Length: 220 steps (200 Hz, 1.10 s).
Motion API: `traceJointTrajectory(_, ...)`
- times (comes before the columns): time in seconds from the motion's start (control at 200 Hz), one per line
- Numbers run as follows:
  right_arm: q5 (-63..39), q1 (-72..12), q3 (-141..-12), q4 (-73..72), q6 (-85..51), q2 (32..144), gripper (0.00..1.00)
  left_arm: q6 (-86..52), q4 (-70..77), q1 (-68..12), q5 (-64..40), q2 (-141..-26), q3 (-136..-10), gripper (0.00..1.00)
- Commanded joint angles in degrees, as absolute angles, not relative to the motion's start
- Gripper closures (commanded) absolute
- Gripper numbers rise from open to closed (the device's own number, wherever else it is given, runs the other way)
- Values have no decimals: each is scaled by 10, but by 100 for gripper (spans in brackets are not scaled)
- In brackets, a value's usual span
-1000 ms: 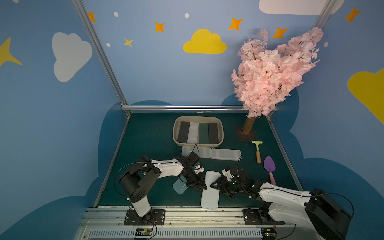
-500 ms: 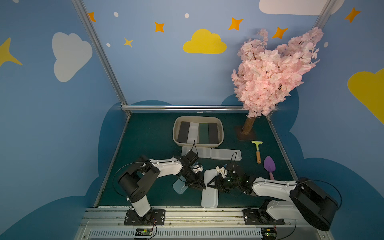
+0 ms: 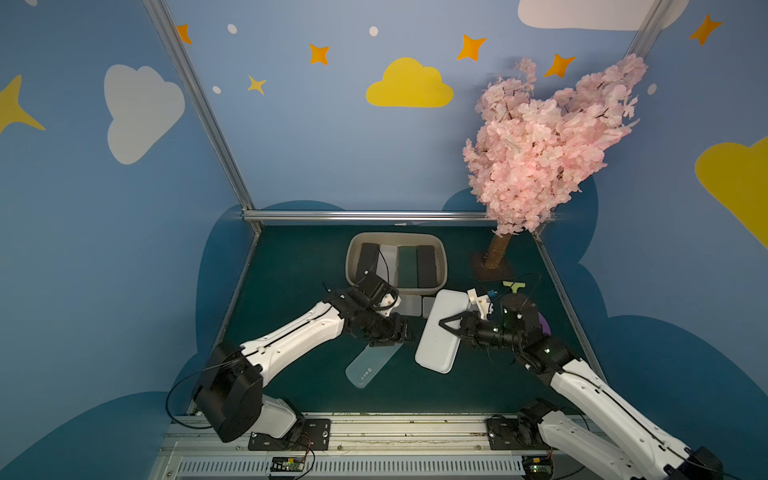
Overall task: Put the pencil case into the storage box
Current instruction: Pick up the pencil case from the center of the board, then place the pencil case at the storage box.
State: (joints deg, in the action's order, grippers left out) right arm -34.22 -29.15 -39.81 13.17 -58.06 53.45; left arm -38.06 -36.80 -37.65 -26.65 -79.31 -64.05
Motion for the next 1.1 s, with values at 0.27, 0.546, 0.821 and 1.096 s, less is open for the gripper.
traceJointTrajectory(0.27, -596, -214, -866, 210, -437, 978, 84, -334, -478, -182, -198, -656, -696, 23)
traceJointTrajectory(0.546, -606, -229, -1140, 186, -475, 1217, 85, -336, -480, -129, -176, -618, -654, 23)
traceJointTrajectory(0.821, -594, -262, -1397, 254, -503, 1414, 88, -335, -488, -108, -163, -606, -631, 23)
traceJointTrajectory(1.096, -533, -283, -1459, 202, -549, 1501, 89, -335, -487, -90, -163, -600, -614, 24)
